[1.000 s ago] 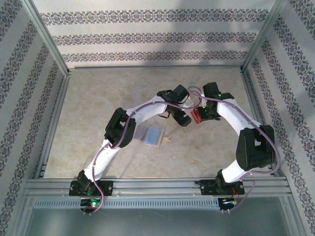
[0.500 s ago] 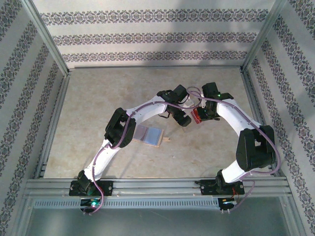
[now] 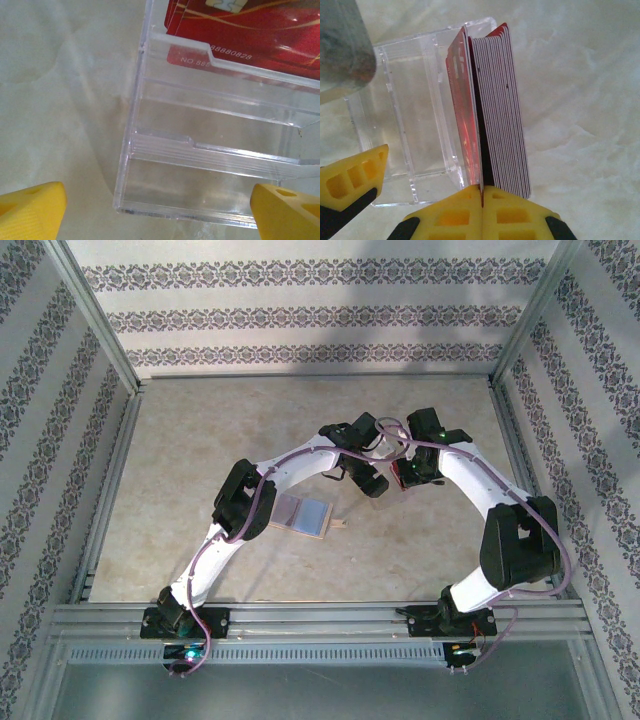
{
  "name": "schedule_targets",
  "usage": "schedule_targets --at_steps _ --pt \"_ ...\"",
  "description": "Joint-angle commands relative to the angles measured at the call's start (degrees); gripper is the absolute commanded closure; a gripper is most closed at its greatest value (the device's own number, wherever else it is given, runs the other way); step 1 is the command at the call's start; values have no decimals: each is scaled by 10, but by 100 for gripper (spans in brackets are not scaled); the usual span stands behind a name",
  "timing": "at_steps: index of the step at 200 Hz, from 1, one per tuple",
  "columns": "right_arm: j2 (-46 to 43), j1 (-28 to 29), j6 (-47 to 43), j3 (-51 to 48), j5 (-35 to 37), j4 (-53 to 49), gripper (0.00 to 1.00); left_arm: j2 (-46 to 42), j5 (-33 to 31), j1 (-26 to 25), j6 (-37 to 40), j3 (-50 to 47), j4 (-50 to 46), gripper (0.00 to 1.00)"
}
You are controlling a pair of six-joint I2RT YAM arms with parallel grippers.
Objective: Put the credit cards into the card holder
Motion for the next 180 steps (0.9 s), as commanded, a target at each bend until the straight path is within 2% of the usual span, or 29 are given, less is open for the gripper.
schedule_targets --at_steps 1,72,180 --pt "-16 4 -7 -4 -7 2 95 27 -34 -14 27 -20 -60 5" --pt "-37 -5 2 -5 -50 2 98 20 -39 -14 29 -15 -62 5" --pt "-152 -63 83 -11 -159 12 100 -77 -7 -12 30 52 -90 2"
